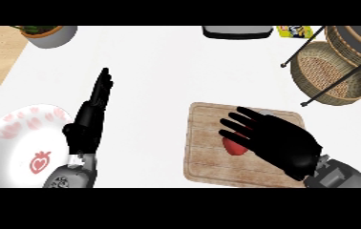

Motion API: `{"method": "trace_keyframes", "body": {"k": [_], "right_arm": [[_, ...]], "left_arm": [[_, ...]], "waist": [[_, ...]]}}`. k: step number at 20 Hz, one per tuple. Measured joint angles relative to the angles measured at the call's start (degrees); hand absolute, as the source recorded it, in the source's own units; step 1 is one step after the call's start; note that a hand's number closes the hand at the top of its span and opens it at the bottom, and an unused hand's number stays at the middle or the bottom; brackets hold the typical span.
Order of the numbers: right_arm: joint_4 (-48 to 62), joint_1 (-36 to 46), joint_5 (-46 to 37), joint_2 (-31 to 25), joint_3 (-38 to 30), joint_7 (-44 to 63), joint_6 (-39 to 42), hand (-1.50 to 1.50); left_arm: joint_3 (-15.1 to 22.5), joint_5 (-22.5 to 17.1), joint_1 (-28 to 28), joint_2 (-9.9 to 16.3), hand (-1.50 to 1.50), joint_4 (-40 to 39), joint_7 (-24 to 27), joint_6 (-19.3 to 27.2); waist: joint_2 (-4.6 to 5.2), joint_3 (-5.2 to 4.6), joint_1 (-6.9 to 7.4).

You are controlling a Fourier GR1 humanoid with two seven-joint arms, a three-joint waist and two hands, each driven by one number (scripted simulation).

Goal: Pick the bell pepper from the cutting board and place it in the tiered basket

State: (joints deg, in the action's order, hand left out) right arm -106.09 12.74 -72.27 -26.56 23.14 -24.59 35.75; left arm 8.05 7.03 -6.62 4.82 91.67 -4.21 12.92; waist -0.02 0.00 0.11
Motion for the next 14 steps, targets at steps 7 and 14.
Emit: {"method": "trace_keyframes", "body": {"k": [7,14], "right_arm": [[4.68,0.39,-4.16,3.42,1.41,-0.20,-1.41,-1.50],[6.92,1.46,-6.56,6.13,0.41,-0.94,-0.90,-1.50]], "left_arm": [[-1.08,0.53,-1.00,-1.08,0.00,-1.62,0.97,-0.67],[-2.33,1.11,-2.56,-2.22,0.00,-4.16,2.46,-1.06]], "waist": [[0.02,-0.01,-0.01],[0.01,-0.01,-0.05]]}}
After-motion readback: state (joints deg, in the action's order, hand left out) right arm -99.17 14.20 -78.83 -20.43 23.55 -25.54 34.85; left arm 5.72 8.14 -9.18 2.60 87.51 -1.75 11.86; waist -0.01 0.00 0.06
